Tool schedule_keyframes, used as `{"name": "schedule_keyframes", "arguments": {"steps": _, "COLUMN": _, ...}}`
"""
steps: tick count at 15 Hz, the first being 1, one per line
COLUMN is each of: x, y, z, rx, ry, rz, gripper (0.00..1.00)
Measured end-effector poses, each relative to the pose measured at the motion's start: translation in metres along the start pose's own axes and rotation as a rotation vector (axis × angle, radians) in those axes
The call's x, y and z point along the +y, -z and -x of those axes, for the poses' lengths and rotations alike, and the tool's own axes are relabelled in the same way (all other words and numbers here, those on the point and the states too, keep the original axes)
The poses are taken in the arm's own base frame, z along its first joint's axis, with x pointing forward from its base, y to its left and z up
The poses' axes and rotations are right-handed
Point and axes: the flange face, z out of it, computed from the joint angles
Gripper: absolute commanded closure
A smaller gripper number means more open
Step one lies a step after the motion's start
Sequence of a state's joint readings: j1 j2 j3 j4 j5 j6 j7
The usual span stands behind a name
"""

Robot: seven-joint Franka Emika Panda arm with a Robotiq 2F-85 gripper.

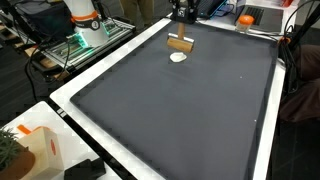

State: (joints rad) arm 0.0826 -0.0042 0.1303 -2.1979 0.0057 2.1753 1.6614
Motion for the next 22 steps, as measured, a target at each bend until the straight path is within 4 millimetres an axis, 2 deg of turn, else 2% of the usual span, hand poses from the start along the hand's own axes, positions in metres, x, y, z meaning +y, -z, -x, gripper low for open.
{"name": "schedule_keyframes", "arguments": {"steps": 7, "x": 0.007, "y": -0.012, "z": 0.007, "rx": -0.065, "ry": 0.042, "rz": -0.099, "gripper": 0.78}}
{"name": "schedule_keyframes", "arguments": {"steps": 12, "x": 0.016, "y": -0.033, "z": 0.008, "rx": -0.061, "ry": 0.074, "rz": -0.061, "gripper": 0.78}}
{"name": "schedule_keyframes", "arguments": {"steps": 16, "x": 0.015, "y": -0.043, "z": 0.007, "rx": -0.052, "ry": 0.08, "rz": -0.041, "gripper": 0.78}}
{"name": "schedule_keyframes", "arguments": {"steps": 22, "x": 0.012, "y": -0.04, "z": 0.003, "rx": -0.02, "ry": 0.016, "rz": -0.042, "gripper": 0.78}}
